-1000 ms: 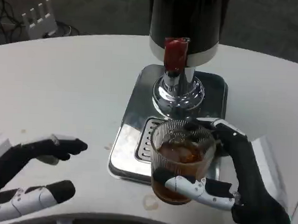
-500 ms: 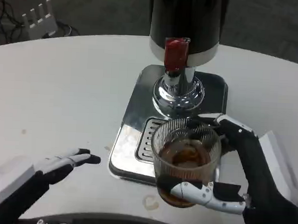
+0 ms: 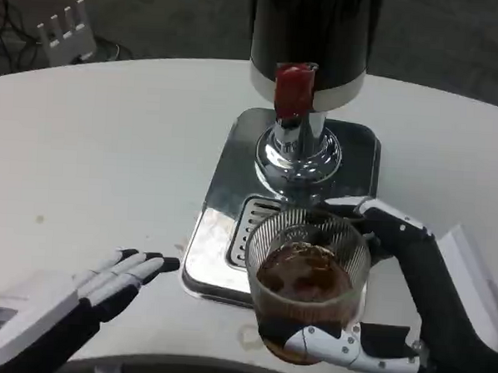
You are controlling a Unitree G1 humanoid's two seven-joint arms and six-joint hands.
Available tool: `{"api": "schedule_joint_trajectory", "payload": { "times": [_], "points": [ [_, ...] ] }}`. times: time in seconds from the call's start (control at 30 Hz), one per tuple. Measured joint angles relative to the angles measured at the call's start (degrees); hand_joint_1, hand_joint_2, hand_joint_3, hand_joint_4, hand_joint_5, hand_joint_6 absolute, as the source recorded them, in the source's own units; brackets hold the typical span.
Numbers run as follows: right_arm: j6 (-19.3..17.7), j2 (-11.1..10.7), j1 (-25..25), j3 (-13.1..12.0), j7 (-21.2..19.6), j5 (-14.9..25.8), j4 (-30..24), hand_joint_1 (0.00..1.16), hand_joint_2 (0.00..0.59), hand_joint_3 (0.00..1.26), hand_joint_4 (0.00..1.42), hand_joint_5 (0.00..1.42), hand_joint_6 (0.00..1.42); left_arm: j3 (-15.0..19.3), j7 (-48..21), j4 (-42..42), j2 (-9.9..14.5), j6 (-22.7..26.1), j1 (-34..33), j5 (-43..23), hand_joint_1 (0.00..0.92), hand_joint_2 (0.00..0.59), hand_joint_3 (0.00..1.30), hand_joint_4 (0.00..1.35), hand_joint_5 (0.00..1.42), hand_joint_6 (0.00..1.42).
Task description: Grasp the cup under the faucet to collect the drink, then remove the cup.
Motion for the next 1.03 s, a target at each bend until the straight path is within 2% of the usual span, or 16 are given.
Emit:
{"api": "schedule_joint_trajectory", "payload": {
  "times": [0.53, 1.03],
  "points": [
    [-0.9, 0.1, 1.8, 0.2, 3.1, 1.1, -0.9, 0.95, 0.101, 0.99, 1.03, 1.10, 0.66, -0.4, 0.1, -0.7, 0.0, 0.9, 0.0, 0.3, 0.000, 0.066, 0.06, 0.00, 0.00, 0.14],
    [-1.2, 0.6, 2.3, 0.1, 3.5, 1.2, -2.2, 0.96, 0.103, 0.99, 1.03, 1.10, 0.66, -0.4, 0.2, -0.7, 0.0, 1.6, 0.0, 0.3, 0.000, 0.066, 0.06, 0.00, 0.00, 0.14]
  ]
}}
